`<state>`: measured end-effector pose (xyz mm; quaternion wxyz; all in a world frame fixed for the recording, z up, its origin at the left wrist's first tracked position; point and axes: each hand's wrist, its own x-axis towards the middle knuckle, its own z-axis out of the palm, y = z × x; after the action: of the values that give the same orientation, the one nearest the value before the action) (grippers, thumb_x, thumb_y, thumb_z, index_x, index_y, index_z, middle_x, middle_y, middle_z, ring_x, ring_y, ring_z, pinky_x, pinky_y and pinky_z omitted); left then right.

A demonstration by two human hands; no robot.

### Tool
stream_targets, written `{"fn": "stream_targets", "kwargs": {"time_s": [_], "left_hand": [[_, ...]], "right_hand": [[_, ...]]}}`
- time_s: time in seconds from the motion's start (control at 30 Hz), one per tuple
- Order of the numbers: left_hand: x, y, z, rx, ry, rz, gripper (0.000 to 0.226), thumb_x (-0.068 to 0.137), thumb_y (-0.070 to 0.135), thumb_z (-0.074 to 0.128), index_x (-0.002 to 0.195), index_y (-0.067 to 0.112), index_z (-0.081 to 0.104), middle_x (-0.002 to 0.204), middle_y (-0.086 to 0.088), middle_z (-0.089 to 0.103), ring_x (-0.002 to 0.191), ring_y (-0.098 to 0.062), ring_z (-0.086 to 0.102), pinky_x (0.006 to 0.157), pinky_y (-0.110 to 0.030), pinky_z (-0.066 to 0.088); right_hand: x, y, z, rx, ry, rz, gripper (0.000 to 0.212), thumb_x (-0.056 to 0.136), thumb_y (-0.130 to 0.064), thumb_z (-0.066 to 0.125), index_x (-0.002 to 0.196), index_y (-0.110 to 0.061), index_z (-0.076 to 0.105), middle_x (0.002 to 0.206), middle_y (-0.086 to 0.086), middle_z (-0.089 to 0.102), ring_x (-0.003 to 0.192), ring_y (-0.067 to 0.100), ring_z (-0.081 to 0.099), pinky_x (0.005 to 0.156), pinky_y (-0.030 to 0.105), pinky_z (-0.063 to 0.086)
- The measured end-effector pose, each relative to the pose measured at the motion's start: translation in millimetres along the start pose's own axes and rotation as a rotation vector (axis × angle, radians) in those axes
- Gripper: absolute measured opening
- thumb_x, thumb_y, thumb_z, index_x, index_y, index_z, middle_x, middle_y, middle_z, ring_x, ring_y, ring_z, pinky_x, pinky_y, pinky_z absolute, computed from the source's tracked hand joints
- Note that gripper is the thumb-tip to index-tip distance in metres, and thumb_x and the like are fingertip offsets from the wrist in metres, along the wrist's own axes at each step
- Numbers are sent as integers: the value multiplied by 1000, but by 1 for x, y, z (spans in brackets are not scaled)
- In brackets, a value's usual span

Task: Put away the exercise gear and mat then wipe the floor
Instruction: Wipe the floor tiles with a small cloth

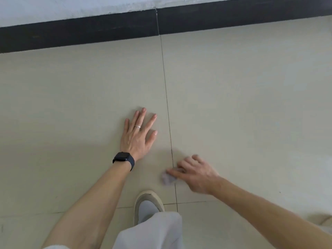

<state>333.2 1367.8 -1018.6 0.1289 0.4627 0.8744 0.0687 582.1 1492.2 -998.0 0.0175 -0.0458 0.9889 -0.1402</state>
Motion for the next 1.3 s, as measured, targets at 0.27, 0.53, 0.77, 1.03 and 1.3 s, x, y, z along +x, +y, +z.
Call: {"fn": "stream_targets", "kwargs": {"time_s": [0.27,0.53,0.77,1.03,1.3], "left_hand": [[-2,-6,-3,-12,20,25,56,99,53,37,153,42,32,167,3,14,153,-19,15,120,-51,18],[1,-5,-4,4,24,-6,57,97,54,39,153,46,28,167,7,12,153,-19,14,123,-47,13],[23,-22,-14,-78,176,-66,55,96,37,49,151,35,40,162,0,31,145,-24,34,113,-48,30],[120,-83,-51,11,68,-300,61,100,55,27,157,43,8,168,0,-3,154,-23,1,121,-58,3],[121,-95,-42,-50,105,-380,61,98,58,32,155,50,12,168,7,0,154,-17,1,122,-56,3]], "right_hand": [[61,8,-11,73,126,336,61,76,-10,60,136,-24,59,99,9,56,82,31,49,68,41,44],[83,52,-19,-25,113,135,52,81,-18,61,130,-33,63,99,4,60,84,30,55,73,39,41],[73,42,-18,20,97,141,54,82,-14,64,134,-30,61,101,6,58,83,31,52,72,39,42],[191,160,-60,-22,197,666,40,99,-28,50,135,-44,55,114,5,54,102,29,49,88,42,34],[151,106,-33,-49,-46,-156,59,83,-22,64,139,-36,53,105,1,57,90,26,54,78,37,45]]}}
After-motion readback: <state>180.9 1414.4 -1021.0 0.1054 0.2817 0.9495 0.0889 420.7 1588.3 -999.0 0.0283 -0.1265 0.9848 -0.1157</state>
